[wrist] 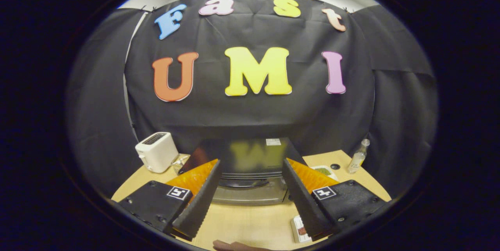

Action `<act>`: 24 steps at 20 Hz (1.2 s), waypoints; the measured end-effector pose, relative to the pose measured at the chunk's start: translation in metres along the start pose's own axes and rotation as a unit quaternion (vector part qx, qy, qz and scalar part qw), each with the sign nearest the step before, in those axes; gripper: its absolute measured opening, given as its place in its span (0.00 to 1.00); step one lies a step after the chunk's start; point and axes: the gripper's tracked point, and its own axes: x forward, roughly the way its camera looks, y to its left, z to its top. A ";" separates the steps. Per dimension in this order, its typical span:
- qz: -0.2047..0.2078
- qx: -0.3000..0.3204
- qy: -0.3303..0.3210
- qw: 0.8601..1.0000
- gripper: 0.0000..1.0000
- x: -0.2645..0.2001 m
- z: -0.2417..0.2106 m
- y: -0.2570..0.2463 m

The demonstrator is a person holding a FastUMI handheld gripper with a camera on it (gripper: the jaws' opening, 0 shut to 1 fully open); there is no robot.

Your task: Open the toaster oven, put the food inside, and close the toaster oven door.

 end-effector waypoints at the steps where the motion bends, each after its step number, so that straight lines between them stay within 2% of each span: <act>1: -0.005 -0.002 0.007 1.000 0.99 0.011 -0.007 -0.002; 8: 0.001 -0.024 0.062 0.998 0.99 0.066 -0.058 0.005; 14: 0.019 -0.032 0.062 0.997 0.98 0.080 -0.059 0.017; 17: 0.024 0.004 0.078 0.997 0.98 0.080 -0.061 0.017; 24: 0.019 -0.022 0.100 0.995 0.98 0.046 -0.076 0.017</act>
